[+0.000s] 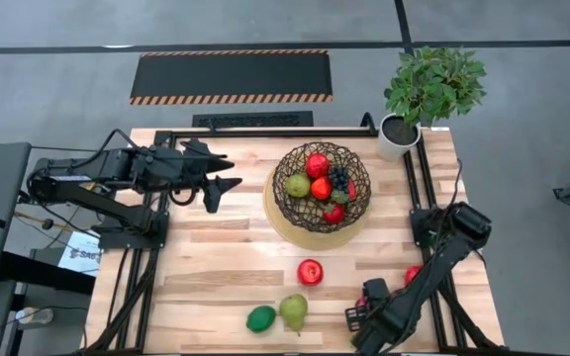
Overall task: Build produce basket
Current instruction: Put the pink dragon fruit into the black basket, then put the red apple into the black basket
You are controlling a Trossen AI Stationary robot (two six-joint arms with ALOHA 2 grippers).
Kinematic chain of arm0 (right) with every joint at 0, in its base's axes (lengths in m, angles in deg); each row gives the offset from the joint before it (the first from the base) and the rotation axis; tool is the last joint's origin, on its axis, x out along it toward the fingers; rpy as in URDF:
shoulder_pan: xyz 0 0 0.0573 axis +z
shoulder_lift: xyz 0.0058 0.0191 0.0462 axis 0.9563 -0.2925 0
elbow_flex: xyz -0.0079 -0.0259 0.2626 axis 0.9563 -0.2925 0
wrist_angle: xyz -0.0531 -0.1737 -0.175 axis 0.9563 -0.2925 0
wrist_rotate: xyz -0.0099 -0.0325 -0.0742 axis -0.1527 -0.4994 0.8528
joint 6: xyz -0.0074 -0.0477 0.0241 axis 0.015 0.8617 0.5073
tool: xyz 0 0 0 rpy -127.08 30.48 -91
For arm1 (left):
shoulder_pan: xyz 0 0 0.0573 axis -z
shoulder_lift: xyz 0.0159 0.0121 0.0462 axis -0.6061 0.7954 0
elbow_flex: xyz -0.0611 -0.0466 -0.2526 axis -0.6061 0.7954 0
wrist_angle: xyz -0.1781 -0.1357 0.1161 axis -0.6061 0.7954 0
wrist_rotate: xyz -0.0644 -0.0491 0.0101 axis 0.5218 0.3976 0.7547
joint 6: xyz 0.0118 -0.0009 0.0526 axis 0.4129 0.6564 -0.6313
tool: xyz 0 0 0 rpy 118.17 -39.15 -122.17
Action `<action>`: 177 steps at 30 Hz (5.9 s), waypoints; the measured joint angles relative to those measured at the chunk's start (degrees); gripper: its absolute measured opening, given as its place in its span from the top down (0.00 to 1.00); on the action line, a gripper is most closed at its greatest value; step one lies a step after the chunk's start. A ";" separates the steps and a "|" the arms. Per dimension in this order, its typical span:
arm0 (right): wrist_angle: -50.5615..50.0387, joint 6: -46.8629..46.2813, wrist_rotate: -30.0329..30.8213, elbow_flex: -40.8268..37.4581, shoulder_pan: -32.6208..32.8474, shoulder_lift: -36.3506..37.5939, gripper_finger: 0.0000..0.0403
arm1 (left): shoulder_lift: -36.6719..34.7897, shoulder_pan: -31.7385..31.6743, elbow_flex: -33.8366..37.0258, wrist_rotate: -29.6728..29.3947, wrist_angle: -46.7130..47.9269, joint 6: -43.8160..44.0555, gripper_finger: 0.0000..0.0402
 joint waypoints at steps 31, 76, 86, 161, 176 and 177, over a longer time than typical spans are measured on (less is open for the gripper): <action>-11.08 26.97 7.51 -0.11 -10.95 17.64 1.00 | 0.00 -0.95 0.00 -1.73 1.40 0.29 0.41; 3.08 130.30 22.64 1.99 -47.96 17.08 0.99 | 0.02 -0.95 0.00 -4.81 1.42 7.61 0.41; 2.56 126.98 16.58 7.74 -51.42 17.17 0.99 | 0.02 -0.95 0.00 -4.74 1.42 7.53 0.41; -9.39 20.07 13.75 -21.46 -14.69 36.49 0.43 | 6.22 -2.41 0.00 6.83 2.10 11.48 0.41; -7.42 0.96 2.24 -26.34 -0.29 30.74 0.42 | 10.66 -4.31 0.02 11.23 0.56 9.91 0.41; -7.62 0.79 1.27 -26.34 -0.06 30.00 0.42 | 10.65 -4.31 0.04 11.23 0.59 9.91 0.41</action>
